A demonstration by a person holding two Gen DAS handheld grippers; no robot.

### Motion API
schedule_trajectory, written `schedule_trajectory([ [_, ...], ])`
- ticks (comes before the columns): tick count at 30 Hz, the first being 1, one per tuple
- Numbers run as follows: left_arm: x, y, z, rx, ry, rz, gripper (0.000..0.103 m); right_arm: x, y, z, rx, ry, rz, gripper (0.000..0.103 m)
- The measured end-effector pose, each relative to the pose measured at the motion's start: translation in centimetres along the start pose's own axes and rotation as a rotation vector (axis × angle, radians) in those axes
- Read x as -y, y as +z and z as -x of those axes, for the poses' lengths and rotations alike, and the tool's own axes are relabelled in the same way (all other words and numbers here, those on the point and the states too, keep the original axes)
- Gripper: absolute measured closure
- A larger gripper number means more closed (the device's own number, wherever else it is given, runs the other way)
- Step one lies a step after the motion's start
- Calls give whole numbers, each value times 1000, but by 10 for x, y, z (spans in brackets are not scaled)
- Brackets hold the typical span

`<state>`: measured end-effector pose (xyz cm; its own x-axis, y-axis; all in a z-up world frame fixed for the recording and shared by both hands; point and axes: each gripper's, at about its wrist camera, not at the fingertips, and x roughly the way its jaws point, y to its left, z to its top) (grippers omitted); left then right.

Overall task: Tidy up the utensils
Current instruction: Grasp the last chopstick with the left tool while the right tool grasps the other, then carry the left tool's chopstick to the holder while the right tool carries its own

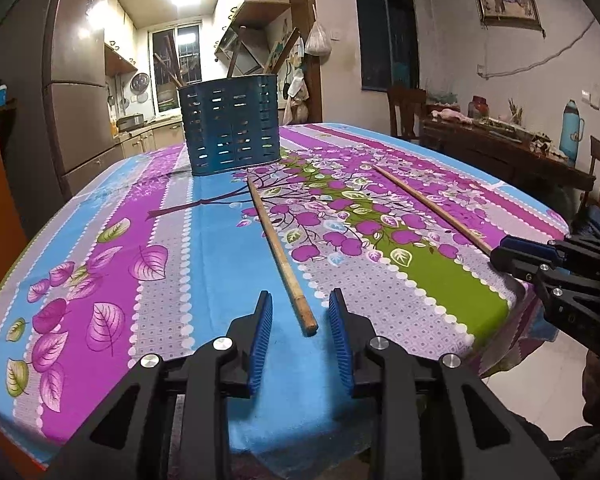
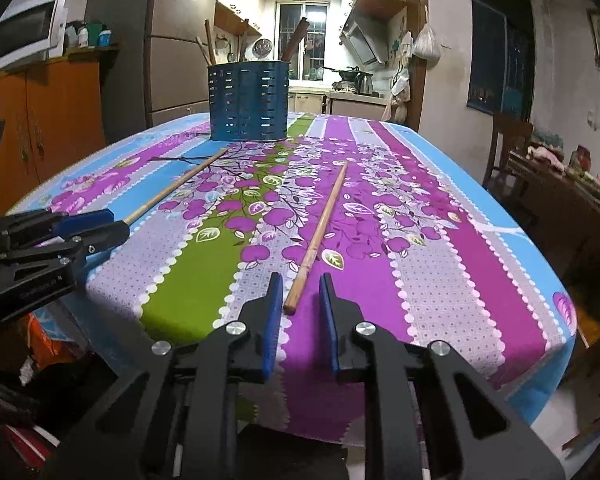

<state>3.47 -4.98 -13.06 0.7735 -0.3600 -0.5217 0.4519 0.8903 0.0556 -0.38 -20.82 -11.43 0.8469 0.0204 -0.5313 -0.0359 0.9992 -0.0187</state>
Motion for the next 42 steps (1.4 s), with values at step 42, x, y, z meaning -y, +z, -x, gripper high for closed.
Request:
schedule_trajectory([
  [42,-64,69,93,89,76,7,95,-24,90,64,363,-2,154,98],
])
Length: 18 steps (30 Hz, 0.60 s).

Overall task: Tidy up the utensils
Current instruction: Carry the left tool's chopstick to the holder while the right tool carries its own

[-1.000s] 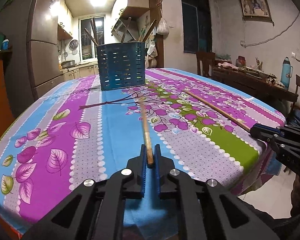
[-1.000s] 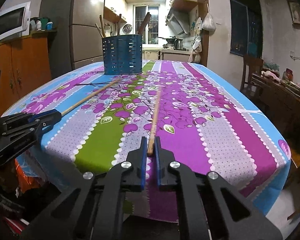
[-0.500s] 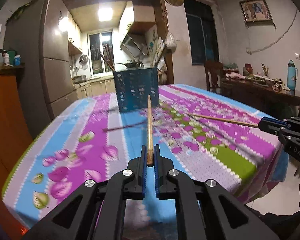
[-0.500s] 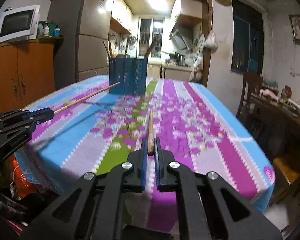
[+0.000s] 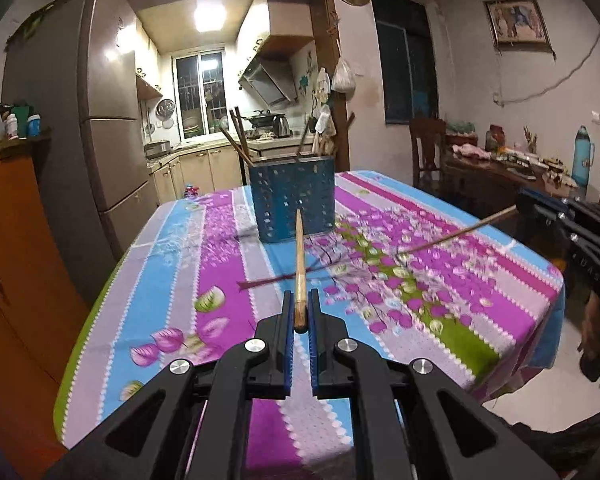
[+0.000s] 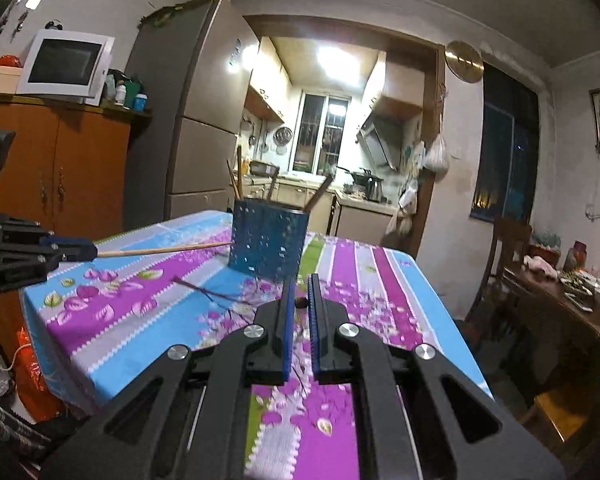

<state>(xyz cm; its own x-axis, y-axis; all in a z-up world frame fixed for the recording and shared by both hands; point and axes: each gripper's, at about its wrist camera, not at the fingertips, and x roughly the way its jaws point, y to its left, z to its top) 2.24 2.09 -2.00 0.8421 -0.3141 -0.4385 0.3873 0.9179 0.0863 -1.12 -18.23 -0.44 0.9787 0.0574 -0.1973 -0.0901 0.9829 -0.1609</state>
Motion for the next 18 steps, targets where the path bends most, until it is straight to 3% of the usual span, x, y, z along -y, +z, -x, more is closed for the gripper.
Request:
schedule_trajectory([
  [11,-45,80,-6,-70,-111,23,95,6,46,-9,81,93,-2,98],
  [18,-46,107,-11,-23,-115,-4,95,21,79,-22,110,151,-38,98],
])
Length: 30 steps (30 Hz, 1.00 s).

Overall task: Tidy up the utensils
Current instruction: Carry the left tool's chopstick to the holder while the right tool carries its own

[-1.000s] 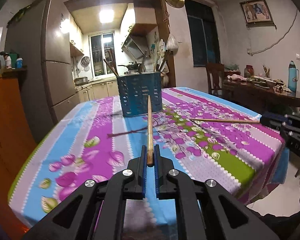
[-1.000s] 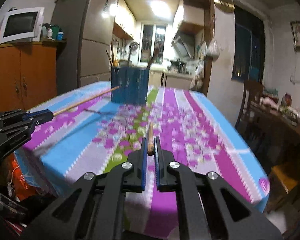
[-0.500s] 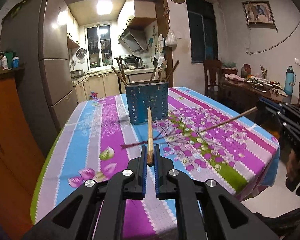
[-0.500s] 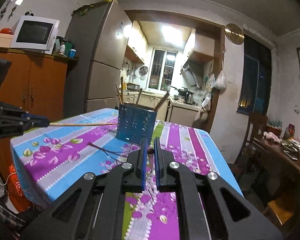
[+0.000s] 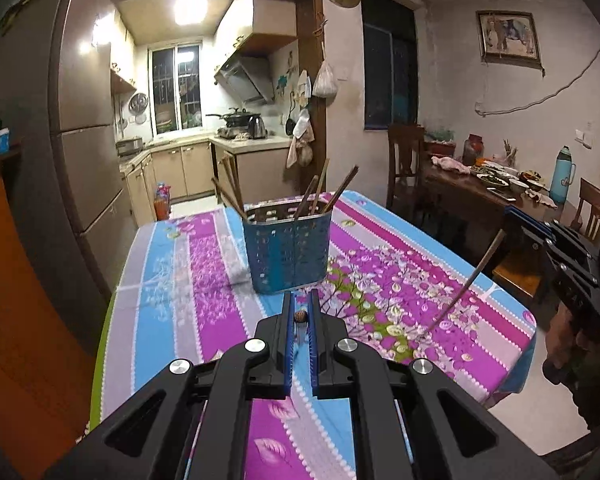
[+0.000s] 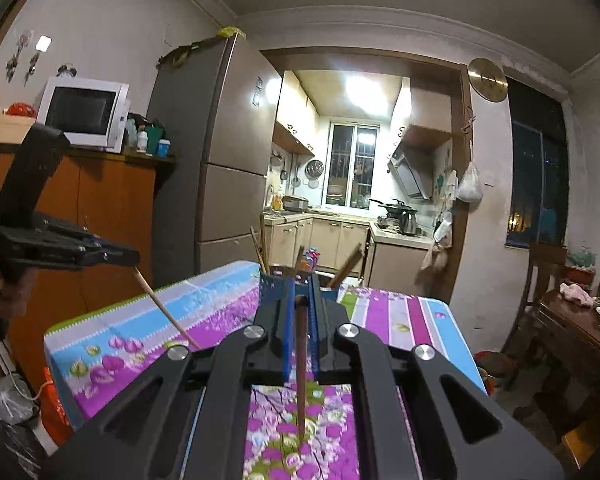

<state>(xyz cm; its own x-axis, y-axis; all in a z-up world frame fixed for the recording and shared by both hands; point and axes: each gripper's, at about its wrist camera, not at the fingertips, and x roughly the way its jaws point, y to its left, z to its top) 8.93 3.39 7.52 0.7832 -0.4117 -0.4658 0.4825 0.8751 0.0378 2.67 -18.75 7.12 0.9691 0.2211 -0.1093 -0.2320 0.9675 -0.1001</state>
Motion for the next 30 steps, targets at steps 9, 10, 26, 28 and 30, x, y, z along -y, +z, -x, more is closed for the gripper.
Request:
schedule_trajectory([
  [9,6,17,-5,43,-7,-22,95,16,22,-31,-49,84,-103,98],
  [10,7,19,-5,48,-8,-17,95,18,23,-34,-56,90,-116,98],
  [26,24,23,-45,31,161,-78,95,10,35,-79,-144,120,-132,98],
  [28,27,26,-49,31,181,-94,95,11,43,-86,-145,120,-129,98],
  [30,28,30,-52,31,184,-99,95,14,53,-93,-137,114,-125,98],
])
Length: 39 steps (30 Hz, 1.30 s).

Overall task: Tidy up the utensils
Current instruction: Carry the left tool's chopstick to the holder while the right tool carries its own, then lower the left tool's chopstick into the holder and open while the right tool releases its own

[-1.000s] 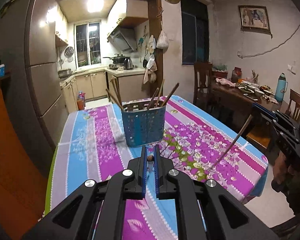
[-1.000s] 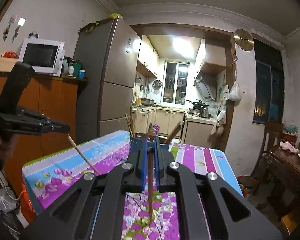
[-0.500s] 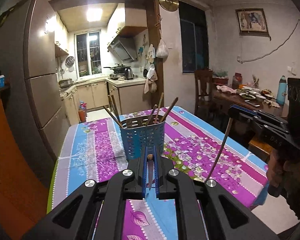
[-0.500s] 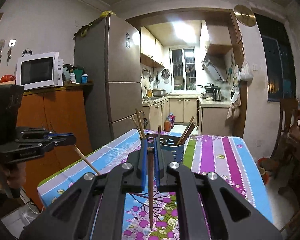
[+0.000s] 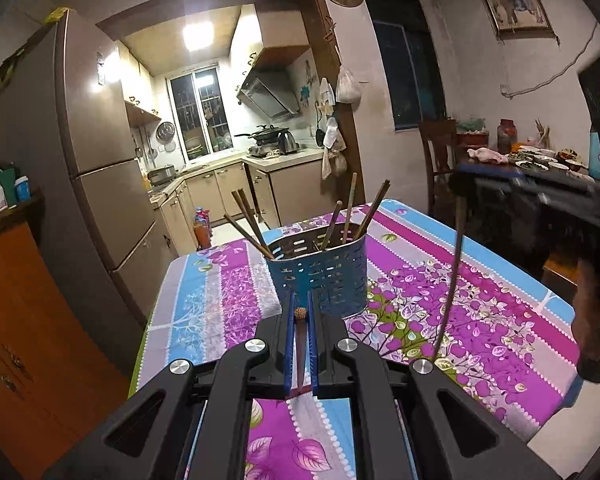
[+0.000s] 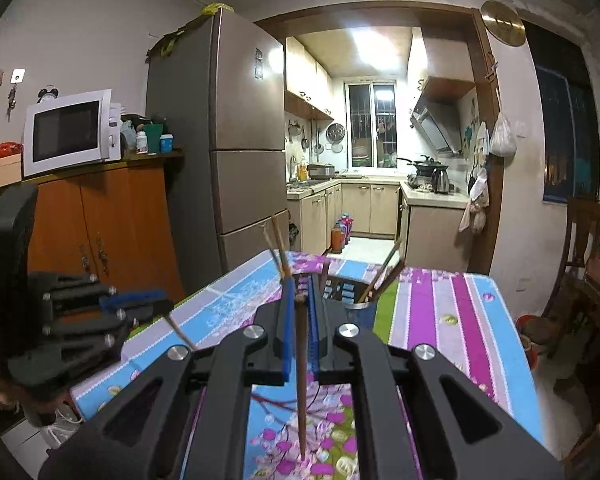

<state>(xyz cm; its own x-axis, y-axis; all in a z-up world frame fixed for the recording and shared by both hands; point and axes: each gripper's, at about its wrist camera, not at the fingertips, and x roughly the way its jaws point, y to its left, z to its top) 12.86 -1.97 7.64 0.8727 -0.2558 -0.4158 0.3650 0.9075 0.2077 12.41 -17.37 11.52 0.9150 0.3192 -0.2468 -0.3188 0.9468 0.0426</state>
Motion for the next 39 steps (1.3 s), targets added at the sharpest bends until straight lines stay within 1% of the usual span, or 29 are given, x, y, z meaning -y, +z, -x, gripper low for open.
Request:
schedule_trajectory([
  [2,2,6,-2,12,21,-18,95,3,9,-4,7,-1,-4,98],
  [6,3,20,-7,31,36,-36,95,9,33,-13,32,-21,0,98],
  [9,3,37,-8,56,40,-47,95,16,53,-19,57,-41,1,98],
  [11,-2,54,-7,85,41,-45,95,21,64,-22,74,-51,-4,98],
  [14,-14,89,-5,150,36,-24,95,31,85,-25,114,-64,-26,98],
  [16,-23,117,-5,202,34,7,95,38,100,-28,150,-80,-40,98],
  [18,-33,143,-9,247,15,42,95,44,112,-32,186,-87,-59,98],
  [21,-42,169,-21,267,-11,80,95,52,124,-42,223,-101,-79,98],
  [23,-45,179,-37,274,-31,99,95,56,127,-51,245,-116,-79,98],
  [24,-46,182,-47,265,-38,105,95,59,126,-58,252,-126,-82,98],
  [26,-47,181,-72,225,-67,128,95,65,122,-71,249,-120,-105,98],
  [29,-45,169,-109,149,-102,147,95,76,108,-94,240,-124,-135,98],
  [31,-41,157,-131,103,-105,134,95,82,92,-110,217,-121,-163,98],
  [33,-35,144,-154,62,-93,120,95,87,77,-124,191,-127,-188,98],
  [36,-34,126,-177,33,-98,130,95,98,52,-144,144,-134,-250,98],
  [39,-35,106,-195,12,-84,139,95,108,31,-156,97,-125,-315,98],
])
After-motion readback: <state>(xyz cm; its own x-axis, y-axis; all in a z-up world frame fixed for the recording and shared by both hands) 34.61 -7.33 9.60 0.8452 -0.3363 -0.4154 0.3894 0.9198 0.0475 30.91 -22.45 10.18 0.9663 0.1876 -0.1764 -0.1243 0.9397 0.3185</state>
